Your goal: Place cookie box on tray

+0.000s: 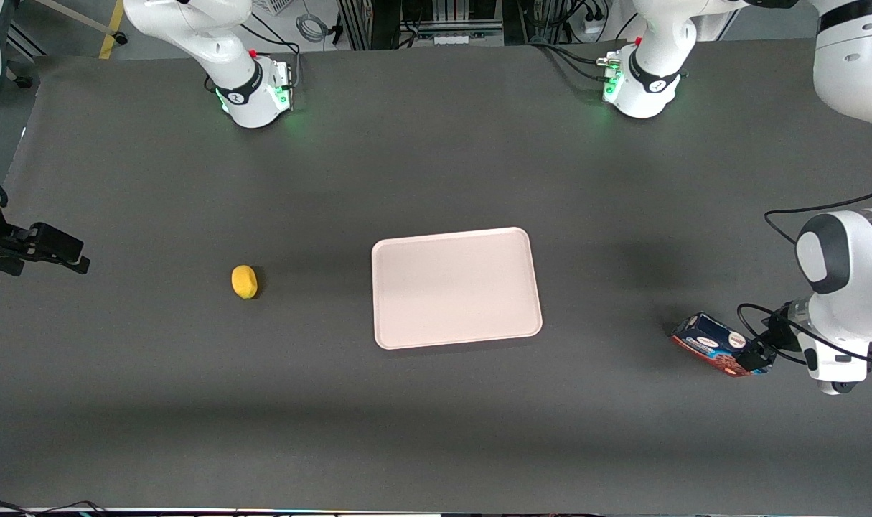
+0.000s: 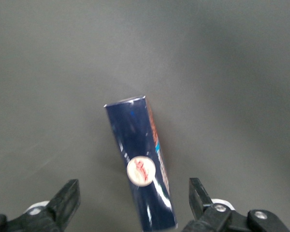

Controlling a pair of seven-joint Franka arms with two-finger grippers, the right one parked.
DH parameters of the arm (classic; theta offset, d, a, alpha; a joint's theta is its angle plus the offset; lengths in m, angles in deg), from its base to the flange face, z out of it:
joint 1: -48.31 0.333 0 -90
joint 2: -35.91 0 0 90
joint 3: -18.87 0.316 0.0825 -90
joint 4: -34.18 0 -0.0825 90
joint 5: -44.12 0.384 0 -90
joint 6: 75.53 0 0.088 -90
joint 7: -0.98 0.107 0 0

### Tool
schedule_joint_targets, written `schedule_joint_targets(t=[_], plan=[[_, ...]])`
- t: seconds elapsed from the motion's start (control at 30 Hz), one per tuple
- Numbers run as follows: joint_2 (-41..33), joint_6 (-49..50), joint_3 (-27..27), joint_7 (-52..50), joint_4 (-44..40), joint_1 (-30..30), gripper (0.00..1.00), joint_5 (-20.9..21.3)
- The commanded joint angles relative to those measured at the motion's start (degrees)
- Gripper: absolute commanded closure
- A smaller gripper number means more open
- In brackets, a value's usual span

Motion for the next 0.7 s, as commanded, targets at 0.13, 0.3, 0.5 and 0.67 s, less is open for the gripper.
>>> schedule_joint_targets(t=[0.13,0.3,0.5,0.67], plan=[[1.7,-1.0,0.0,-5.0,-1.6,-0.6,0.0,1.3],[2.6,-2.1,-0.1,-5.7,-1.7,-0.7,0.0,1.2],[3.6,-3.2,-0.1,-6.6,-1.5,-0.7,0.0,1.2],[4.3,-4.0,-0.1,-7.4,-1.5,-0.9,0.0,1.3]])
